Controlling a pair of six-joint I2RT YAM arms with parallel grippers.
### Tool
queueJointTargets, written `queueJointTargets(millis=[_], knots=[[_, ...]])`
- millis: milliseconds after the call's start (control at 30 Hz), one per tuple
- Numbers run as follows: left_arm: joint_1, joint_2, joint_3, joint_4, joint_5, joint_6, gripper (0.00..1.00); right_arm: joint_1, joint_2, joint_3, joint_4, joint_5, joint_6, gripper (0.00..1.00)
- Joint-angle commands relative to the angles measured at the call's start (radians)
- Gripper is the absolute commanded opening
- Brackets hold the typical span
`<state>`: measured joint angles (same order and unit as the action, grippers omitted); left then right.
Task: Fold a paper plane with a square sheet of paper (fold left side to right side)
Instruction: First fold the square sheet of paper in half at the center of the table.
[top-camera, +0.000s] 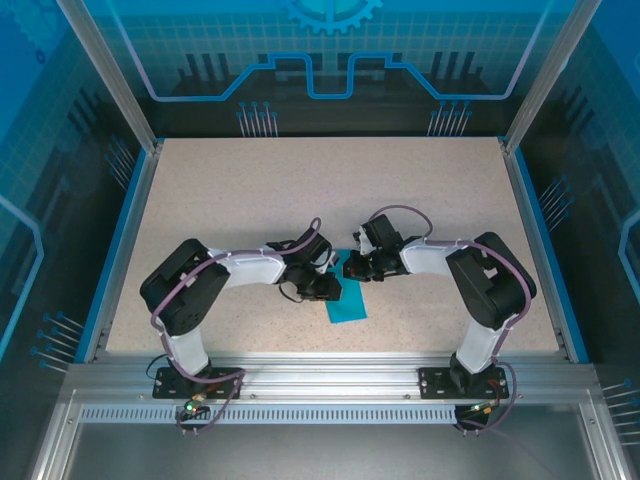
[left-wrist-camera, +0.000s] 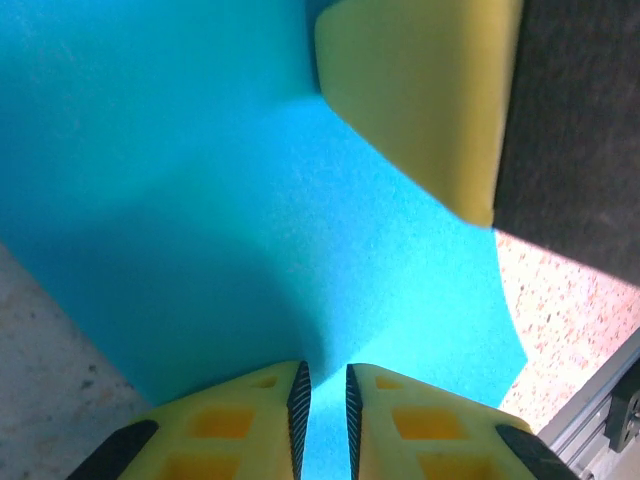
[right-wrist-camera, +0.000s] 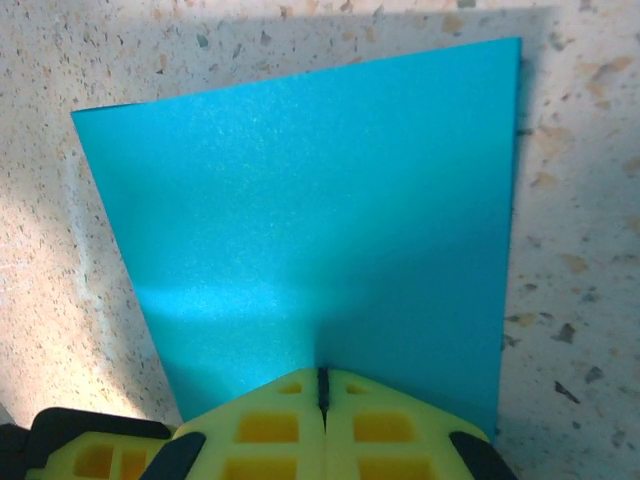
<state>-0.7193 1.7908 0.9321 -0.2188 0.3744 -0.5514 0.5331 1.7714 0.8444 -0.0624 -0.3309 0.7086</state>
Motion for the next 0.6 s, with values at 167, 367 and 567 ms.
queueJointTargets(millis=[167, 367, 567], knots=[[-0.045, -0.05, -0.103, -0.065, 0.037, -0.043, 0.22, -0.013, 0.065, -0.031, -0.119, 0.093, 0.009, 0.01], [-0.046, -0.115, -0.146, -0.034, 0.057, -0.065, 0.23, -0.013, 0.065, -0.032, -0.125, 0.097, 0.006, 0.01], [-0.004, -0.247, -0.139, -0.031, 0.041, -0.065, 0.24, -0.013, 0.058, -0.033, -0.126, 0.096, 0.004, 0.01]])
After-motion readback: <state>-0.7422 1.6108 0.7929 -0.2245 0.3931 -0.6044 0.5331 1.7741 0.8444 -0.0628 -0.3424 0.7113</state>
